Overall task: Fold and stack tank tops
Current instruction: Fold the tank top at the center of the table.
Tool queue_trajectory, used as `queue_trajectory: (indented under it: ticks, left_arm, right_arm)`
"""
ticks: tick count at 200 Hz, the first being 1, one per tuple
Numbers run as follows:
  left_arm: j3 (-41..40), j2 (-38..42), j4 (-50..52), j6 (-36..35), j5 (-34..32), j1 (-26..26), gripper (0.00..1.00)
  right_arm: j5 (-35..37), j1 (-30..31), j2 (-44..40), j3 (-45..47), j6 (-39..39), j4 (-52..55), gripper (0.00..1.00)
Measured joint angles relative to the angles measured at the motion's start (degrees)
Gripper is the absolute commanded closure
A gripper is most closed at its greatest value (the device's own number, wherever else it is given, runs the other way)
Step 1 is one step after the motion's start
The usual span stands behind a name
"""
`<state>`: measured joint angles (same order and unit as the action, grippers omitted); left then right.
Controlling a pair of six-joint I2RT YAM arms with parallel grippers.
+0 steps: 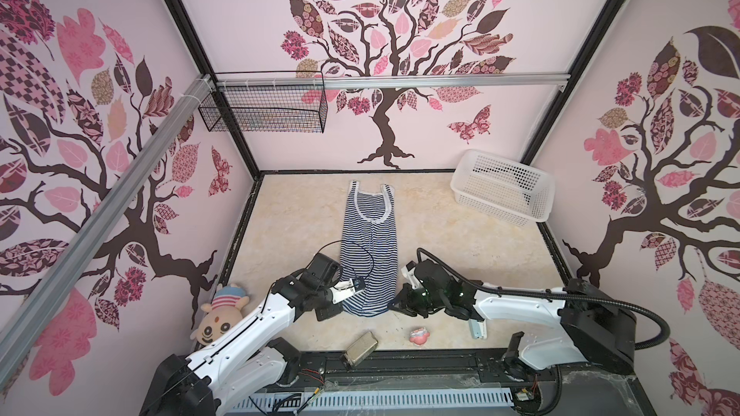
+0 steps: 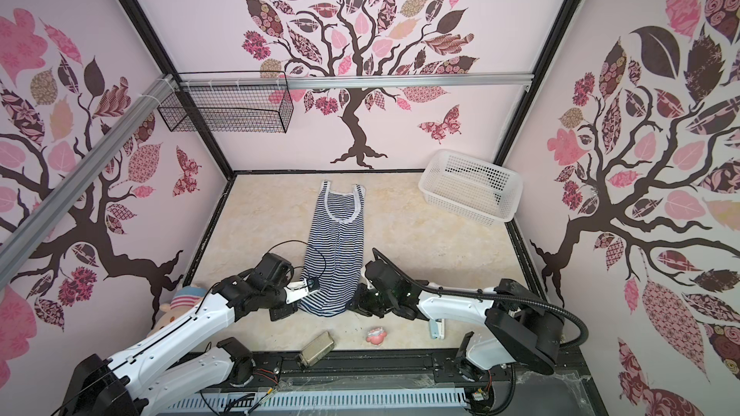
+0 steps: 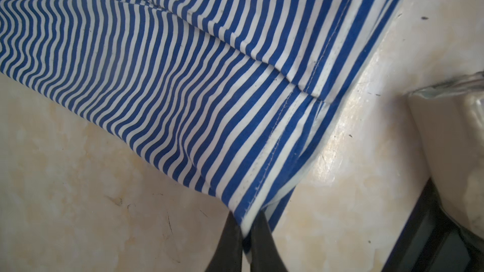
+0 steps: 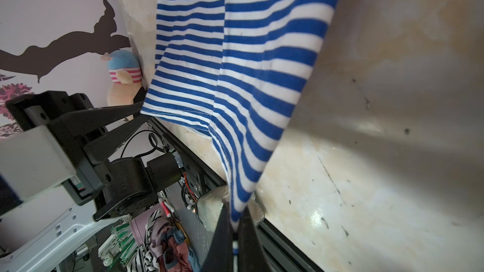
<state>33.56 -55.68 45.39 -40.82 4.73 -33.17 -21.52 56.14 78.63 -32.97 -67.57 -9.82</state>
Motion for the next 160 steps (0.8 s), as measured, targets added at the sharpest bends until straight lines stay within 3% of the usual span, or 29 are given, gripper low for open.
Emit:
queue_trajectory:
  ticks: [76, 126, 160]
  left_arm:
    - [5.6, 5.4, 11.9, -1.0, 5.6, -0.2, 0.91]
    - [10.7, 2.4, 13.8, -1.0, 7.4, -0.2, 0.92]
    - [13.2, -1.4, 12.2, -0.8, 8.1, 1.9, 0.91]
  right_arm:
    - [2.7, 0.8, -15.5, 0.9, -0.8, 6.3, 1.00]
    - [4.5, 0.5, -17.1, -0.4, -0.1, 11.8, 1.00]
    - [5.3, -3.3, -17.1, -3.2, 0.8, 14.5, 1.00]
